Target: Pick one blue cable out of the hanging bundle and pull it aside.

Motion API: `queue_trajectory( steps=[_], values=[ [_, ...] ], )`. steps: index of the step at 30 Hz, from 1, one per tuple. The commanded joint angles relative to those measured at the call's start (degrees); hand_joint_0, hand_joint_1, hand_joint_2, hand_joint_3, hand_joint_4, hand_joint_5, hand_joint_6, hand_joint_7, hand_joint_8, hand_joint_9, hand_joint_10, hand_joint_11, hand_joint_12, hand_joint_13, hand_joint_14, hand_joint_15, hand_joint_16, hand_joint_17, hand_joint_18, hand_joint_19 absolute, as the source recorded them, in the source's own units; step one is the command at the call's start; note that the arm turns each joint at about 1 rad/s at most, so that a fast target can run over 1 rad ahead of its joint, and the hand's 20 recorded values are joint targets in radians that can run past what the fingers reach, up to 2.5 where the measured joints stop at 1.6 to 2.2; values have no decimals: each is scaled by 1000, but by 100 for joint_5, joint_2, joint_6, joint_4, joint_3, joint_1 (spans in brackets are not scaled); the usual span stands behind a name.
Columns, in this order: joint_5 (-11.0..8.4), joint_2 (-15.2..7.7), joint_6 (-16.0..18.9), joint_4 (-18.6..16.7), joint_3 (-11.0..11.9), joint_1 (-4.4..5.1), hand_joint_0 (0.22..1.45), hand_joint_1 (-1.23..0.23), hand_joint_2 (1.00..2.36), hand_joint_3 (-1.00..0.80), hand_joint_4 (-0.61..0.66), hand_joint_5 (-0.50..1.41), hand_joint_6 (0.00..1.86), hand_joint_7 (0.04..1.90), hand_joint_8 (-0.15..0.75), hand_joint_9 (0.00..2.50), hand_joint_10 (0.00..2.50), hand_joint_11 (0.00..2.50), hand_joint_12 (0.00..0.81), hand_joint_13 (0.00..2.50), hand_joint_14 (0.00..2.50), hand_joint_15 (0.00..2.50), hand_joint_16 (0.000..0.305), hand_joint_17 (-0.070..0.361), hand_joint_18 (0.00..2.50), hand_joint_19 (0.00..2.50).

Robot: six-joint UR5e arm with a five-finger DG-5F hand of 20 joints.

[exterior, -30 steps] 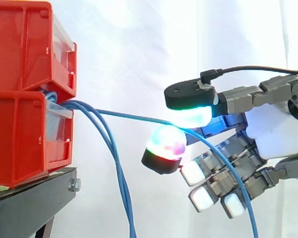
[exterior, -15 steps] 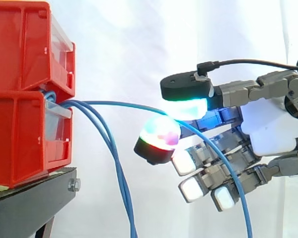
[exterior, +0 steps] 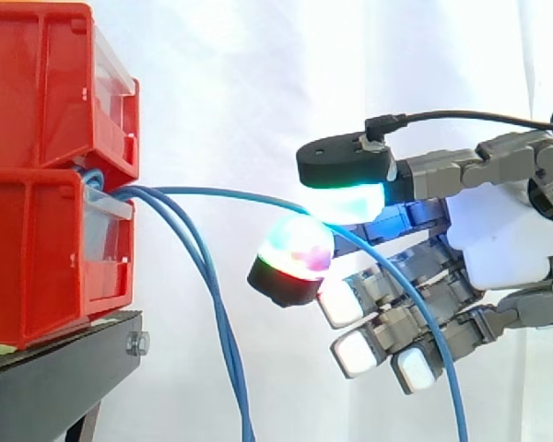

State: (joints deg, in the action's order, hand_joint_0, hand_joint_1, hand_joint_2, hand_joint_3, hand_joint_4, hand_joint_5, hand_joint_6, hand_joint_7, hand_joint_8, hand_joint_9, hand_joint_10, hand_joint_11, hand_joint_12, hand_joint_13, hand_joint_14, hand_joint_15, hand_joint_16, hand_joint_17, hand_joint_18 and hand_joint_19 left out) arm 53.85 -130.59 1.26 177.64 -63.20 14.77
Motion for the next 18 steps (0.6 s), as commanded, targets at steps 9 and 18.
queue_trajectory(
  steps=[9,18],
  values=[
    [-15,-1,-3,-1,1,0,462,-704,1472,-55,-46,-29,875,1047,324,1174,8,222,481,977,18,492,77,174,909,698],
    [-15,-1,-3,-1,-8,0,463,-707,1470,-59,-46,-29,875,1047,321,1176,8,226,483,977,17,492,77,174,908,698]
  ],
)
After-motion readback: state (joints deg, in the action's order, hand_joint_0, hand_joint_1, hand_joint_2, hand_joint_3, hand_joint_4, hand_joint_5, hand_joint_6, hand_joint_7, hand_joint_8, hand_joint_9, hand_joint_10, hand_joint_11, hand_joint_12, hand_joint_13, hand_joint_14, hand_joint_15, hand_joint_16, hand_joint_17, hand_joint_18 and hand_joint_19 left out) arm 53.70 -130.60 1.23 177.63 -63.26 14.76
